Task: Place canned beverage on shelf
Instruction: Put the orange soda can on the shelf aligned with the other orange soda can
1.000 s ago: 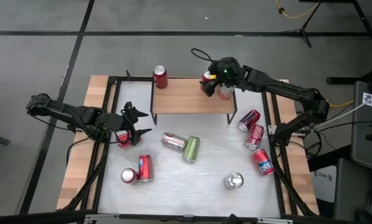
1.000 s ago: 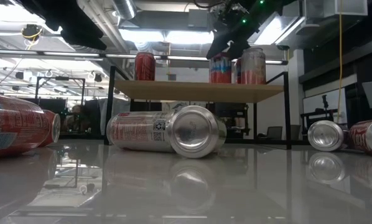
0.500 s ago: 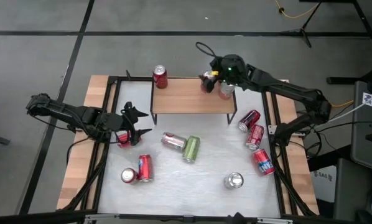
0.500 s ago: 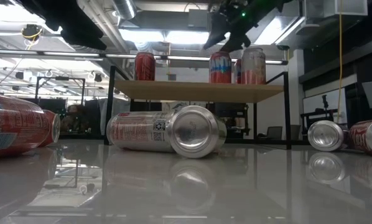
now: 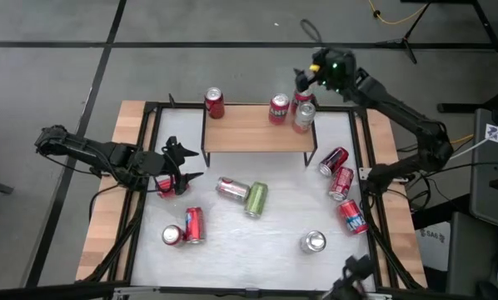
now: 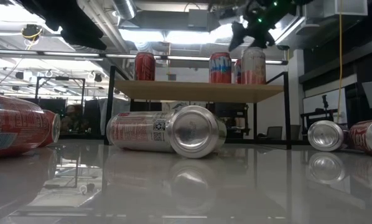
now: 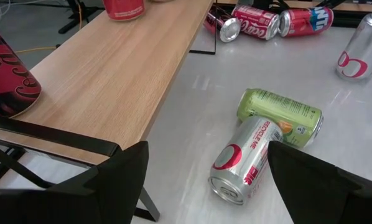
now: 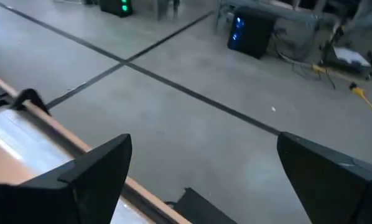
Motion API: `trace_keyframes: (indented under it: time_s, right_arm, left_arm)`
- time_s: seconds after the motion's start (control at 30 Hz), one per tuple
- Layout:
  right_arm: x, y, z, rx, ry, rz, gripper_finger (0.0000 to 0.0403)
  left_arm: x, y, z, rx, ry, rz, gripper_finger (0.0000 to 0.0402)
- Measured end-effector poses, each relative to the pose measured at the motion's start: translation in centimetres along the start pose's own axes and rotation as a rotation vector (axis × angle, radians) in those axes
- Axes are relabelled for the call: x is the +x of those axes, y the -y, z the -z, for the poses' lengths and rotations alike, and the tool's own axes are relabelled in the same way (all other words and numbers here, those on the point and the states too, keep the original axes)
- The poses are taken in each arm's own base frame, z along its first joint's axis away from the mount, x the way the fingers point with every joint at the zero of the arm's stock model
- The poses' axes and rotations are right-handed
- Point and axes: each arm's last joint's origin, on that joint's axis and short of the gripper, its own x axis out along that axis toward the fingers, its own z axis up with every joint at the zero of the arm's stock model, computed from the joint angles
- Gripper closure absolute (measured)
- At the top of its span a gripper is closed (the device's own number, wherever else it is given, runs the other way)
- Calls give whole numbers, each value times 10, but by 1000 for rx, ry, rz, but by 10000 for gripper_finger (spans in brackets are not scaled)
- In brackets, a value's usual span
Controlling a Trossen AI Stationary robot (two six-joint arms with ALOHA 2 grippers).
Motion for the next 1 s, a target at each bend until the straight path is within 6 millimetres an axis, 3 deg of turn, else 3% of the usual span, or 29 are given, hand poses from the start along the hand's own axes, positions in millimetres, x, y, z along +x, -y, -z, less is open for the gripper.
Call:
trace_keyframes:
  time_s: [0.2,0.37,1.0]
  right_arm:
    - [19,38,11,47,-85,-30,13]
    - [33,49,22,43,-164,-53,13]
    - [35,47,32,19,-254,-82,13]
  left_arm:
    - [0,0,0,0,0,0,82]
    - [0,0,0,0,0,0,82]
    - [0,0,0,0,0,0,82]
